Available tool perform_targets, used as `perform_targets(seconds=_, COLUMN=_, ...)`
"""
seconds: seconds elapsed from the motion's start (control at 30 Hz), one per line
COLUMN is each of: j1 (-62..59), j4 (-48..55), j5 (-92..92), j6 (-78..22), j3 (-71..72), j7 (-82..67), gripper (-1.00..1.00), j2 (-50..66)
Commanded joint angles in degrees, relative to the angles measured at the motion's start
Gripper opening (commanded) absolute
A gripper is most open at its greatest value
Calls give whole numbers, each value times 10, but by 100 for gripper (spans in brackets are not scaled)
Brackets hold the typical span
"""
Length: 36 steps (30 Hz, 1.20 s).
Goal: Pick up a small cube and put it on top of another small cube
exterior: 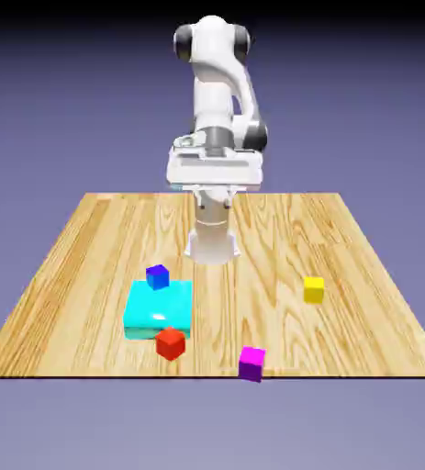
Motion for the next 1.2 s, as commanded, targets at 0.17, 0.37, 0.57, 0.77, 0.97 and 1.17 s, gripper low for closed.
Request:
perform_targets(seconds=0.17, j1=125, j4=2, j5=119, j6=-8, j3=-59, j7=-141, gripper=0, j2=43)
perform_targets(seconds=0.37, j1=249, j4=5, j5=238, j6=-15, j3=-118, j7=-281, gripper=0, j2=87)
perform_targets(seconds=0.57, j1=374, j4=7, j5=357, j6=-23, j3=-177, j7=-422, gripper=0, j2=130)
perform_targets(seconds=0.77, j1=498, j4=9, j5=477, j6=-30, j3=-236, j7=-563, gripper=0, j2=174)
perform_targets(seconds=0.97, j1=623, j4=12, j5=596, j6=-38, j3=-294, j7=-704, gripper=0, j2=217)
perform_targets(seconds=1.17, j1=748, j4=14, j5=715, j6=-45, j3=-353, j7=-844, gripper=0, j2=261)
